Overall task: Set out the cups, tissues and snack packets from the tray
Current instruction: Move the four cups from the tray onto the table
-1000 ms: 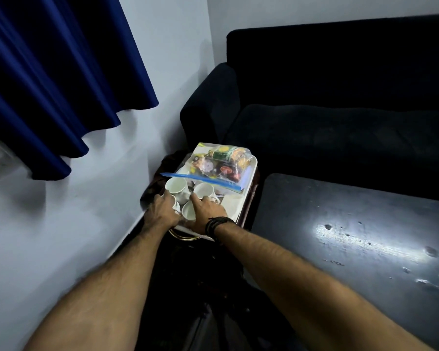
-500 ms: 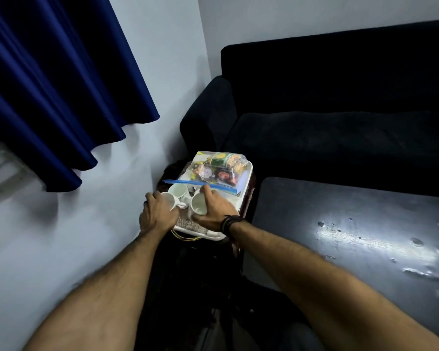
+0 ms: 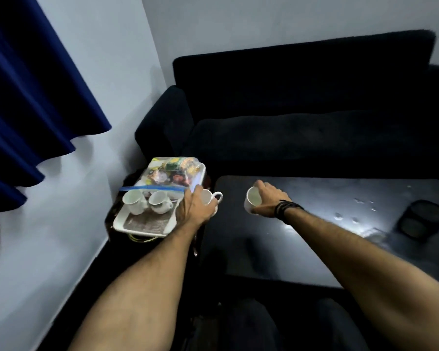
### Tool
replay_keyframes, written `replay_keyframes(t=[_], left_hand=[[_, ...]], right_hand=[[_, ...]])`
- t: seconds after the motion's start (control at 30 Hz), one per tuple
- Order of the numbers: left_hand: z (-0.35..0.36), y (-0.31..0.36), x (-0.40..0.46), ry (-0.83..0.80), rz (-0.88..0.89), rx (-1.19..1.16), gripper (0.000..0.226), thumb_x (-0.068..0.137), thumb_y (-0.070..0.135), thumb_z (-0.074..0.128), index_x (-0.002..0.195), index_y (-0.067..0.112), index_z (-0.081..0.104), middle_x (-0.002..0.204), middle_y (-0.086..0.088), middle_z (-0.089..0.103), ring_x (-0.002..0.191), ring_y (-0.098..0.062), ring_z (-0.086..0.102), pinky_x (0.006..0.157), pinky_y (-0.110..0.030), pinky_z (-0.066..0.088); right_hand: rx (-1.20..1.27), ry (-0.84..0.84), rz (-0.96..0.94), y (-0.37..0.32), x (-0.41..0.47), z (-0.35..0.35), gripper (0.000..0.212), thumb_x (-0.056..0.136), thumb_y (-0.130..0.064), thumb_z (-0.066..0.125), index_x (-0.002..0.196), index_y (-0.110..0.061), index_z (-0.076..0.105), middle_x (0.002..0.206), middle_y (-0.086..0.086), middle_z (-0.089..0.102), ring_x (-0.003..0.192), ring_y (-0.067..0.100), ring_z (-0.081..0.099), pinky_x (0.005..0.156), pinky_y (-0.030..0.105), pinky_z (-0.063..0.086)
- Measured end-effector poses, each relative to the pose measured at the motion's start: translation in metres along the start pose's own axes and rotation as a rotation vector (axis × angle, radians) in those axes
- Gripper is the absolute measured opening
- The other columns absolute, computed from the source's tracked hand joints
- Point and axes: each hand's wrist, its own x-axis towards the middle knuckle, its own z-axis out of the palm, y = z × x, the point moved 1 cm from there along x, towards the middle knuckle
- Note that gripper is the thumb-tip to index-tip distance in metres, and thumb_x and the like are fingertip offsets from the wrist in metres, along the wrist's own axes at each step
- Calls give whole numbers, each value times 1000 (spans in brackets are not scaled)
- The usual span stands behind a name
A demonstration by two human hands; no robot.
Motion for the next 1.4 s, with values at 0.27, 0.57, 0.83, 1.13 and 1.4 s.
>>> replay_keyframes(t=[0.27, 0.57, 0.83, 1.13, 1.4], left_hand=[[109, 86, -19, -96, -108, -65, 77, 76, 67, 58, 125, 8, 48, 127, -13, 54, 112, -36, 59, 82, -41, 49], [169, 122, -26, -218, -386, -266, 82, 71, 54, 75, 128, 3, 45, 132, -18, 52, 119, -38, 55, 89, -40, 49], [172, 117, -23, -286, -242, -294, 69, 65, 39, 81, 125, 22, 51, 124, -11, 51, 111, -32, 56, 88, -36, 50], [182, 106, -29, -231, -91, -184, 68, 69, 58, 71, 120, 23, 43, 118, -9, 55, 108, -37, 59, 84, -43, 51], [200, 122, -20, -203, -62, -246, 66, 73, 57, 70, 118, 18, 40, 118, -13, 60, 106, -39, 60, 80, -44, 51]], right_hand=[[-247, -192, 11, 108, -23, 7, 62, 75, -24, 71, 129, -25, 40, 130, 5, 50, 116, 32, 56, 99, 47, 37], [-310, -259, -121, 143, -19, 29, 68, 73, 0, 70, 131, -26, 44, 140, 4, 42, 132, 29, 39, 103, 47, 39], [74, 136, 236, 137, -41, 52, 74, 63, -32, 67, 130, -23, 36, 128, 6, 35, 119, 32, 43, 95, 45, 44], [253, 199, 413, 134, -32, 69, 64, 76, -35, 69, 127, -13, 36, 127, 12, 48, 115, 36, 54, 89, 44, 49], [338, 132, 346, 157, -5, 59, 64, 74, -14, 67, 129, -10, 35, 130, 16, 42, 116, 37, 50, 98, 41, 46]])
